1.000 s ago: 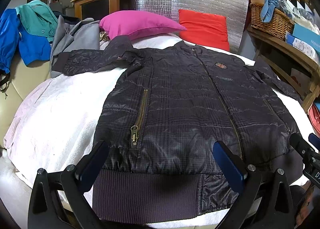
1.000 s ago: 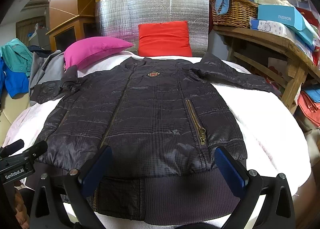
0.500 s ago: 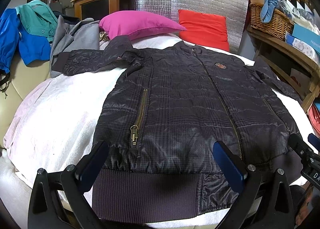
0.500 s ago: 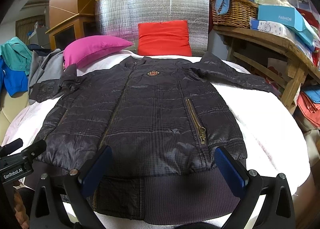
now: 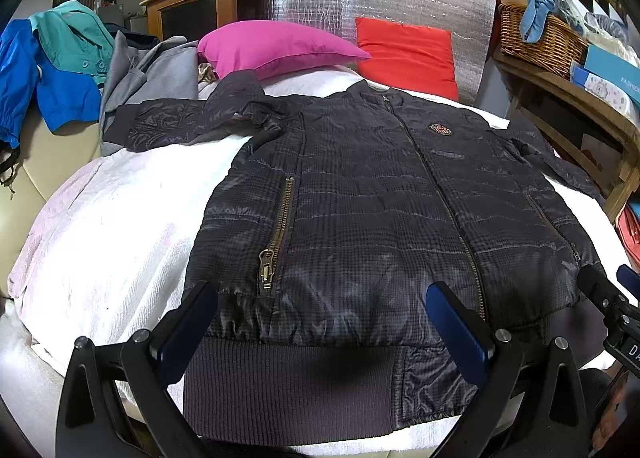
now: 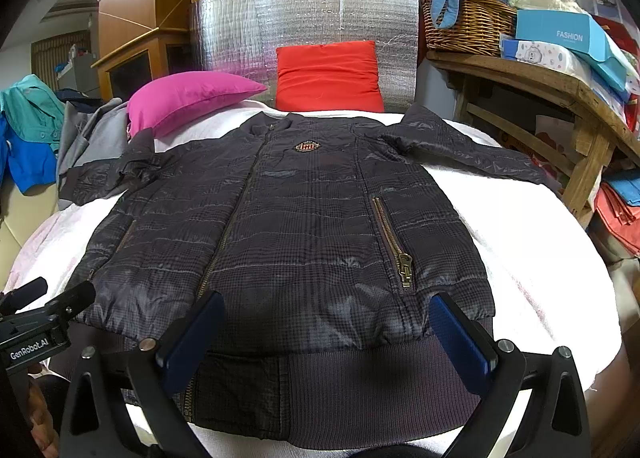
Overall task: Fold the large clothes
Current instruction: 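Grasp the jacket sleeve with the right gripper and lift it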
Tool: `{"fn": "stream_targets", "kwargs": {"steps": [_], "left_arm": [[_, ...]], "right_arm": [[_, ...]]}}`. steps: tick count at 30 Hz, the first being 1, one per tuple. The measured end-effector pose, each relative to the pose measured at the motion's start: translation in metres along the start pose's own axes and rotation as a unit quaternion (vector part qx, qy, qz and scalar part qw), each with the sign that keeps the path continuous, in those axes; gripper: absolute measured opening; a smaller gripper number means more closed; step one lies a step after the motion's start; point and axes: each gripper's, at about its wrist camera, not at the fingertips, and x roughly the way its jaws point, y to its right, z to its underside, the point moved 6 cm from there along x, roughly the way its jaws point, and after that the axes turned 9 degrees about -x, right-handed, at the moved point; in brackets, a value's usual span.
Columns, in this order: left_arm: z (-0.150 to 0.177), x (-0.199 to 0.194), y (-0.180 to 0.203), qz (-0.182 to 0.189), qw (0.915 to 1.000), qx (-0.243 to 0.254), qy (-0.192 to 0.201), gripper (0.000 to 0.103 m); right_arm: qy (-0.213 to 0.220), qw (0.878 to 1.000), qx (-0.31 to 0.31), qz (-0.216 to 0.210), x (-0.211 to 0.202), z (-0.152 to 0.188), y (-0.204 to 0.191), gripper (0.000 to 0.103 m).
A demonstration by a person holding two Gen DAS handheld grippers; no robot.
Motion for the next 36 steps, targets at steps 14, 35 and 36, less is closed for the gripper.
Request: {"fn": "stream_targets", "kwargs": {"steps": [14, 35, 36], "left_arm": [[0.001, 0.02, -0.011, 0.033, 0.9966, -0.051, -0.055, 0.103], [-0.025, 0.086, 0.019, 0.038, 0.9949, -0.029, -0.089, 0.103], [-0.026, 0.085, 0.018, 0.039, 0.9952, -0.033, -0.084, 0.103]], "right_arm": [[-0.044, 0.985, 0.095, -0.139, 0.016, 0.004, 0.023, 0.103], [-0.039, 0.898, 0.427, -0.101, 0.18, -0.077, 0.362, 0.084], [-0.042, 0.894, 0.434, -0.101, 0.188, -0.077, 0.368, 0.082]]}}
